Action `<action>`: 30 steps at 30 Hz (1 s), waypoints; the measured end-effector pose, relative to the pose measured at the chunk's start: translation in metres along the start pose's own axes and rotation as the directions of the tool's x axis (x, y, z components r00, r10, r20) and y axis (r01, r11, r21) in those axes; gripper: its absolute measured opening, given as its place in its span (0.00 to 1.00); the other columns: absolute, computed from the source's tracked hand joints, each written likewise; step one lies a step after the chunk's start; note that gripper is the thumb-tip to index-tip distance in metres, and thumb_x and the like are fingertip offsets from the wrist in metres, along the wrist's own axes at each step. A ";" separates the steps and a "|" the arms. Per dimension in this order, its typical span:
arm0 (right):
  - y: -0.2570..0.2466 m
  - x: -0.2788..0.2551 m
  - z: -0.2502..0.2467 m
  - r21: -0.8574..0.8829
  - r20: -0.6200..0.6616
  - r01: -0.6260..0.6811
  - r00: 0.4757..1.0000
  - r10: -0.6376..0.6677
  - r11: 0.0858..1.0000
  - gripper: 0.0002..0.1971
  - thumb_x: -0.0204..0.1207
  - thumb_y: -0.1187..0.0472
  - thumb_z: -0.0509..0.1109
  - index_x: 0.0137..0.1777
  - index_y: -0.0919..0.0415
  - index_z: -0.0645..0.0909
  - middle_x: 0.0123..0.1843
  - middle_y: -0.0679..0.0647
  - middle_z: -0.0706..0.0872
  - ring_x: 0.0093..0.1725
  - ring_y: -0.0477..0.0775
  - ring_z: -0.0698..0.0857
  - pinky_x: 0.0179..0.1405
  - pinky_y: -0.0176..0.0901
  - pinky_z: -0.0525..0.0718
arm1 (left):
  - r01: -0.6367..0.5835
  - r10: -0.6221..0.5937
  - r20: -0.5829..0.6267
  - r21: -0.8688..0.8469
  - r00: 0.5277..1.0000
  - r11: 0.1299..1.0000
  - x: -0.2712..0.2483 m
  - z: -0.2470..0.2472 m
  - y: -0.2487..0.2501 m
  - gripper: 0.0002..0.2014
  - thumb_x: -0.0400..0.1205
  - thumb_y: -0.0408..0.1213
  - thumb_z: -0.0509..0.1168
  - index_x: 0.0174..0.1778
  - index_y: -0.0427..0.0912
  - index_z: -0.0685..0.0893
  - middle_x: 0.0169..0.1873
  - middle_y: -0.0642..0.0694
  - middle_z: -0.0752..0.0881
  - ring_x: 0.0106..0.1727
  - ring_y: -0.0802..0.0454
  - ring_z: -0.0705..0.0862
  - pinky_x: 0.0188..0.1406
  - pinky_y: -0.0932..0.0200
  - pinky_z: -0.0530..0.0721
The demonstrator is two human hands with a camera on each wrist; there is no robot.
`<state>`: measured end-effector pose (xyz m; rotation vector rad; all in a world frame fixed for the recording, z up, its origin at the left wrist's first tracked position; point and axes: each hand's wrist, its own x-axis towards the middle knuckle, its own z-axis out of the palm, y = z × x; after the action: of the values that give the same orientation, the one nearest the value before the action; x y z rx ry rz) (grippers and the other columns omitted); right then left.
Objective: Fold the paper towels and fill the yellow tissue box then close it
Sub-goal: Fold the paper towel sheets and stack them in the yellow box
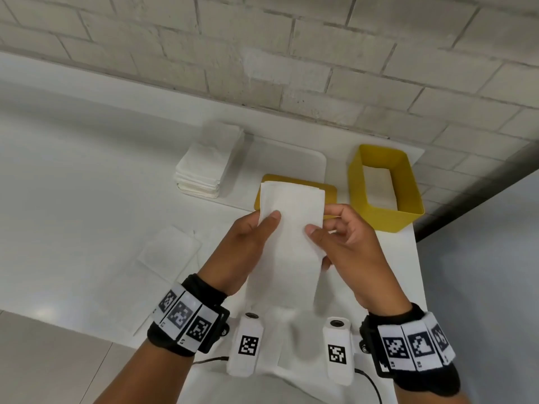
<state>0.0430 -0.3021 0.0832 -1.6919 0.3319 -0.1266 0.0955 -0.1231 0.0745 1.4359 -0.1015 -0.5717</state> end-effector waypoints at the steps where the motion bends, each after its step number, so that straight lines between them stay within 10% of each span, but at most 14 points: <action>1: 0.003 0.002 -0.005 -0.068 -0.063 0.048 0.997 -0.052 0.997 0.19 0.77 0.59 0.80 0.64 0.45 0.80 0.56 0.48 0.90 0.52 0.51 0.89 0.43 0.48 0.85 | -0.060 0.062 -0.012 0.130 0.998 0.990 0.000 -0.002 0.000 0.13 0.92 0.46 0.58 0.56 0.54 0.90 0.49 0.52 0.94 0.53 0.52 0.92 0.60 0.49 0.88; 5: 0.002 0.004 -0.013 -0.421 0.114 0.287 0.958 -0.264 0.860 0.32 0.74 0.59 0.82 0.75 0.41 0.74 0.69 0.38 0.82 0.71 0.35 0.78 0.64 0.30 0.76 | -0.364 0.276 0.238 0.655 0.931 0.662 -0.004 -0.011 -0.004 0.13 0.93 0.48 0.55 0.52 0.54 0.85 0.37 0.53 0.89 0.40 0.50 0.87 0.43 0.49 0.84; 8: 0.006 0.000 -0.004 -0.402 0.209 0.331 0.941 -0.266 0.854 0.13 0.76 0.62 0.80 0.57 0.47 0.86 0.53 0.37 0.89 0.55 0.38 0.86 0.53 0.27 0.78 | -0.468 0.318 0.356 0.774 0.879 0.426 -0.004 -0.009 -0.013 0.11 0.92 0.45 0.56 0.52 0.46 0.82 0.28 0.55 0.77 0.31 0.48 0.77 0.34 0.48 0.78; 11: 0.014 -0.001 -0.004 -0.295 0.150 0.289 0.955 -0.255 0.911 0.06 0.78 0.64 0.78 0.46 0.52 0.87 0.42 0.40 0.89 0.42 0.39 0.85 0.44 0.29 0.76 | -0.388 0.296 0.295 0.860 0.909 0.333 -0.003 -0.016 -0.019 0.12 0.89 0.52 0.61 0.56 0.50 0.83 0.37 0.51 0.86 0.38 0.46 0.83 0.38 0.52 0.77; 15: 0.030 -0.001 -0.022 -0.115 0.010 0.171 0.985 -0.171 0.979 0.07 0.78 0.63 0.78 0.45 0.48 0.86 0.38 0.57 0.84 0.38 0.51 0.79 0.42 0.45 0.76 | -0.260 0.313 0.154 0.907 0.937 0.331 -0.010 -0.037 -0.030 0.08 0.84 0.50 0.69 0.57 0.56 0.85 0.41 0.55 0.90 0.43 0.48 0.88 0.40 0.54 0.82; 19: 0.055 -0.010 -0.032 -0.104 -0.051 0.052 0.997 -0.058 0.993 0.07 0.79 0.65 0.77 0.48 0.51 0.86 0.29 0.41 0.75 0.33 0.46 0.72 0.35 0.37 0.72 | -0.212 0.399 0.036 0.889 0.916 0.406 -0.012 -0.050 -0.044 0.08 0.82 0.47 0.73 0.56 0.57 0.89 0.44 0.62 0.91 0.41 0.59 0.88 0.39 0.60 0.82; 23: 0.096 -0.017 -0.027 -0.183 -0.028 -0.113 0.994 0.110 0.977 0.07 0.77 0.65 0.78 0.47 0.50 0.88 0.42 0.46 0.90 0.41 0.47 0.85 0.44 0.46 0.81 | -0.150 0.263 0.026 0.873 0.964 0.464 -0.008 -0.056 -0.074 0.07 0.81 0.45 0.73 0.54 0.59 0.88 0.44 0.62 0.91 0.46 0.62 0.89 0.45 0.57 0.88; 30: 0.113 -0.021 -0.023 -0.225 -0.123 -0.163 0.983 0.138 0.960 0.06 0.78 0.62 0.76 0.46 0.49 0.87 0.39 0.44 0.89 0.38 0.45 0.85 0.41 0.40 0.80 | -0.158 0.291 0.005 0.849 0.957 0.504 -0.004 -0.054 -0.090 0.06 0.83 0.41 0.72 0.53 0.56 0.89 0.38 0.63 0.87 0.40 0.60 0.87 0.42 0.58 0.88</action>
<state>0.0006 -0.3312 -0.0226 -1.8901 0.5734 -0.0660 0.0861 -0.0749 -0.0188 2.3806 -0.5153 -0.1647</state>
